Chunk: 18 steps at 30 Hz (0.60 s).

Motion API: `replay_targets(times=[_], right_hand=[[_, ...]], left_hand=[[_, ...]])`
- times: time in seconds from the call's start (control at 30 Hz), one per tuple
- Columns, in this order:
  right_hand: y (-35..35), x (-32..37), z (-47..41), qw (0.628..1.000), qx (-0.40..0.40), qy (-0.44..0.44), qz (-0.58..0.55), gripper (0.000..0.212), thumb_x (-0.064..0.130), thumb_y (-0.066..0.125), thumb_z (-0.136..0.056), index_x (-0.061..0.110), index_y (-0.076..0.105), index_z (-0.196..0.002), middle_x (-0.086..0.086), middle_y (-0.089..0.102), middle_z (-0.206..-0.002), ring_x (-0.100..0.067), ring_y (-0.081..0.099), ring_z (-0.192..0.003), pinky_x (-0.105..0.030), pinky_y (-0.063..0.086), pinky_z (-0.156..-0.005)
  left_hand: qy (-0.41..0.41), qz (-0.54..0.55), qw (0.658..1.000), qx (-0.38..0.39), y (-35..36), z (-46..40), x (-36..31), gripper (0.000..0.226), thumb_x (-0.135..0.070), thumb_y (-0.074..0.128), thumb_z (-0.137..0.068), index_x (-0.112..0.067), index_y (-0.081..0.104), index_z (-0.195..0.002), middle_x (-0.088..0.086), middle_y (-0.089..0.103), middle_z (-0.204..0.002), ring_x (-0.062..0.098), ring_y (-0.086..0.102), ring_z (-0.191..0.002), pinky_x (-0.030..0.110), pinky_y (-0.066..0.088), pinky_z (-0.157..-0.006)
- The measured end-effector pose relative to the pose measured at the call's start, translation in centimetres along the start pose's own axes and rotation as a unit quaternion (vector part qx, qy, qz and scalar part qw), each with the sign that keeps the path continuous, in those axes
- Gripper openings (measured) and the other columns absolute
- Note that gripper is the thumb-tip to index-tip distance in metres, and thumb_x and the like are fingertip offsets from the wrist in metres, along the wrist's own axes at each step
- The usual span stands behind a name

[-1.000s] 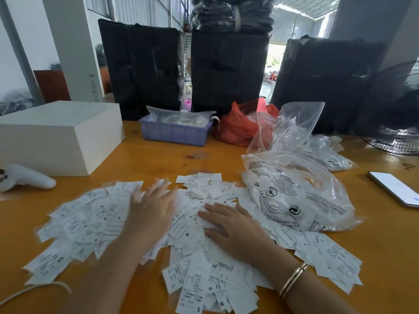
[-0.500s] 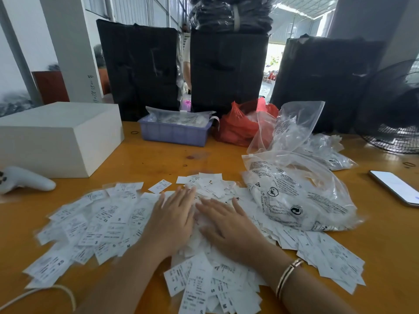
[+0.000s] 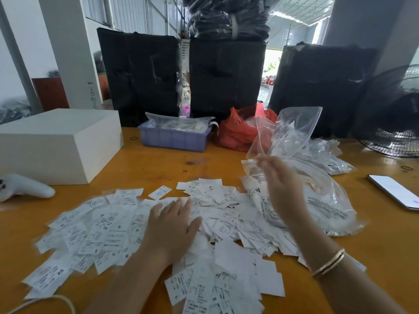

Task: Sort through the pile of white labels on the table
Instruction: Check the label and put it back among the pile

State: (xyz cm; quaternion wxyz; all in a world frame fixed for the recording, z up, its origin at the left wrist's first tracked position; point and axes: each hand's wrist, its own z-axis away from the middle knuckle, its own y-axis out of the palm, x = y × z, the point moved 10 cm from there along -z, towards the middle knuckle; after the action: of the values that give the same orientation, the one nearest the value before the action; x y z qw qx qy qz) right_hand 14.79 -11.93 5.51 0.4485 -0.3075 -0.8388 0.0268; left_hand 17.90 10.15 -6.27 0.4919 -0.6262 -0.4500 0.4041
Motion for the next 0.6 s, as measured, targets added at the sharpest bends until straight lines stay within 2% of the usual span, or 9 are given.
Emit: replay_targets(times=[0.07, 0.1, 0.17, 0.2, 0.27, 0.33, 0.4, 0.5, 0.6], right_hand=[[-3.3, -2.9, -3.2, 0.994, -0.052, 0.066, 0.063, 0.02, 0.016, 0.047, -0.096, 0.025, 0.063, -0.105, 0.009, 0.064, -0.083, 0.0, 0.044, -0.044, -0.012, 0.034, -0.039], [-4.3, -5.0, -4.5, 0.985, -0.035, 0.118, 0.122, 0.023, 0.011, 0.047, -0.095, 0.02, 0.064, -0.108, 0.005, 0.065, -0.091, -0.001, 0.045, -0.048, -0.017, 0.036, -0.041], [-4.7, -9.4, -5.8, 0.942, 0.067, 0.209, 0.253, 0.028, 0.005, 0.046, -0.093, 0.013, 0.065, -0.112, -0.006, 0.064, -0.108, -0.014, 0.056, -0.068, -0.027, 0.044, -0.057], [-4.2, -11.2, -6.0, 0.907, 0.141, 0.224, 0.328, 0.028, 0.007, 0.047, -0.093, 0.012, 0.065, -0.115, -0.01, 0.064, -0.114, -0.021, 0.059, -0.082, -0.03, 0.046, -0.068], [-2.7, -13.0, -5.5, 0.831, 0.249, 0.189, 0.46, 0.029, 0.023, 0.048, -0.096, 0.01, 0.065, -0.115, -0.01, 0.063, -0.118, -0.025, 0.059, -0.103, -0.031, 0.044, -0.084], [-1.2, -14.0, -4.7, 0.797, 0.289, 0.16, 0.505, 0.043, 0.044, 0.044, -0.096, 0.008, 0.067, -0.101, -0.007, 0.067, -0.108, -0.022, 0.06, -0.099, -0.029, 0.043, -0.084], [-0.5, -14.8, -4.2, 0.809, 0.28, 0.175, 0.486, 0.046, 0.051, 0.047, -0.092, 0.01, 0.064, -0.085, -0.006, 0.068, -0.095, -0.021, 0.061, -0.087, -0.03, 0.046, -0.077], [-1.0, -14.8, -4.3, 0.853, 0.207, 0.193, 0.439, 0.034, 0.043, 0.057, -0.088, 0.013, 0.067, -0.076, -0.002, 0.065, -0.076, -0.019, 0.06, -0.073, -0.029, 0.047, -0.065], [-2.4, -14.4, -4.4, 0.891, 0.129, 0.223, 0.375, 0.022, 0.032, 0.068, -0.084, 0.012, 0.071, -0.075, -0.006, 0.067, -0.076, -0.015, 0.054, -0.061, -0.027, 0.046, -0.06]], left_hand=[[0.021, 0.004, 1.0, 0.009, 0.2, 0.1, -0.4, 0.062, -0.053, 0.006, -0.097, -0.025, 0.006, -0.152, -0.002, 0.013, -0.16, 0.012, 0.009, -0.147, 0.039, 0.003, -0.117], [0.028, 0.009, 1.0, 0.006, 0.2, 0.0, -0.6, 0.062, -0.053, 0.006, -0.097, -0.026, 0.006, -0.152, -0.003, 0.013, -0.16, 0.011, 0.01, -0.146, 0.038, 0.003, -0.117], [0.029, 0.035, 0.999, -0.006, 0.0, -0.1, -0.7, 0.061, -0.054, 0.008, -0.097, -0.029, 0.008, -0.152, -0.006, 0.013, -0.16, 0.007, 0.01, -0.146, 0.036, 0.001, -0.117], [0.019, 0.044, 0.999, -0.014, -0.2, -0.1, -0.5, 0.06, -0.054, 0.008, -0.097, -0.029, 0.008, -0.152, -0.006, 0.011, -0.16, 0.007, 0.008, -0.146, 0.036, -0.001, -0.116], [-0.024, 0.031, 0.999, -0.022, -0.3, -0.3, 0.5, 0.062, -0.055, 0.008, -0.096, -0.029, 0.008, -0.152, -0.002, 0.007, -0.161, 0.011, 0.005, -0.147, 0.039, -0.005, -0.116], [-0.055, 0.008, 0.998, -0.006, 0.0, -0.2, 1.3, 0.065, -0.058, 0.006, -0.095, -0.027, 0.008, -0.152, -0.001, 0.009, -0.161, 0.014, 0.005, -0.147, 0.042, -0.006, -0.116], [-0.039, -0.002, 0.999, 0.011, 0.4, -0.1, 0.9, 0.066, -0.058, 0.006, -0.095, -0.025, 0.009, -0.152, -0.002, 0.01, -0.16, 0.013, 0.007, -0.147, 0.042, -0.005, -0.116], [0.0, 0.009, 1.0, 0.01, 0.4, 0.0, -0.3, 0.062, -0.056, 0.008, -0.096, -0.028, 0.009, -0.152, -0.007, 0.009, -0.16, 0.009, 0.007, -0.146, 0.041, -0.005, -0.116], [0.014, 0.031, 0.999, -0.014, -0.3, -0.1, -0.9, 0.057, -0.052, 0.011, -0.098, -0.03, 0.014, -0.151, -0.011, 0.015, -0.158, 0.004, 0.012, -0.145, 0.037, 0.002, -0.115]])
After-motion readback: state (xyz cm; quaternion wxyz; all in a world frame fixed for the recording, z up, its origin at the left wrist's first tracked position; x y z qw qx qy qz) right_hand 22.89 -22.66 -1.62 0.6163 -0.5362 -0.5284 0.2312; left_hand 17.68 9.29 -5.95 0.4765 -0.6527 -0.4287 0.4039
